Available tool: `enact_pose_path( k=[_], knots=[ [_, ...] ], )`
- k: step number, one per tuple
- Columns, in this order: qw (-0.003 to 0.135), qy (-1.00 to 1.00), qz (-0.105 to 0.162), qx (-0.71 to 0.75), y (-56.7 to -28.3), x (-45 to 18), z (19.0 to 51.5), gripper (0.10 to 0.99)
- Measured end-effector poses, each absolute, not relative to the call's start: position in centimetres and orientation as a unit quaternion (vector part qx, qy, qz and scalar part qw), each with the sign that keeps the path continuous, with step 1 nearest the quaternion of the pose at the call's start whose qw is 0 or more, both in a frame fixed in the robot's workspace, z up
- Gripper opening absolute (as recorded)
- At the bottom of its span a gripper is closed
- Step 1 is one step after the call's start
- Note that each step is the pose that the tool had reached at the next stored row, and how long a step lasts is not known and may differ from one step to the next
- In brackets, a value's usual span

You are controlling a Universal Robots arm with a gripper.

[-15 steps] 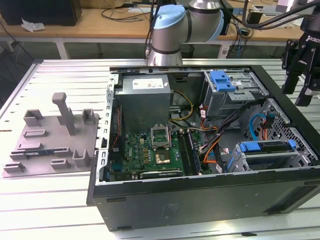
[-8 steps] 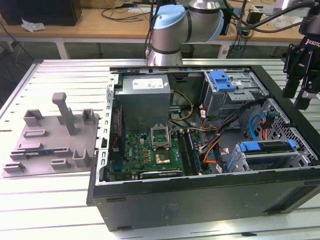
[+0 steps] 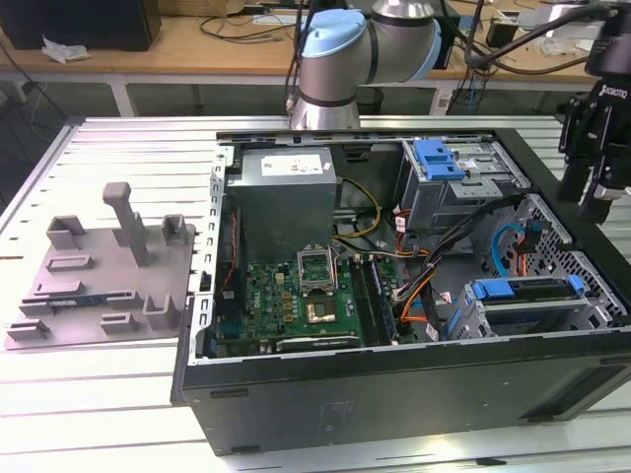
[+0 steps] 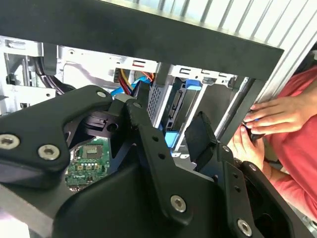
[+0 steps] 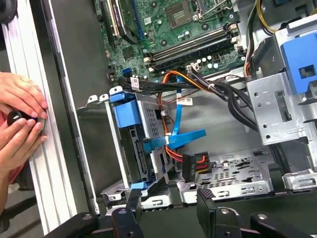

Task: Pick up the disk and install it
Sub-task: 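Insert the first disk wire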

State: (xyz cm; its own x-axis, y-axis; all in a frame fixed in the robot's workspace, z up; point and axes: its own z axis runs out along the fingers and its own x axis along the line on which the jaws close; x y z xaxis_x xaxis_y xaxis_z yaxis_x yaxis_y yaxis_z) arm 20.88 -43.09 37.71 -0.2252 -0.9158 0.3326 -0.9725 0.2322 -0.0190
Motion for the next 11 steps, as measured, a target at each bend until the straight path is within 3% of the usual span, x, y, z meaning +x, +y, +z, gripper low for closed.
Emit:
enact_pose_path(
  k=[6,9,11],
  knots=[
    [0.135,-0.774,0.122,0.606,-41.6,20.9,36.6,0.553],
    [0.138,-0.774,0.126,0.605,-41.2,20.8,36.1,0.416],
    [0.141,-0.774,0.129,0.603,-40.9,20.6,35.7,0.416]
  ],
)
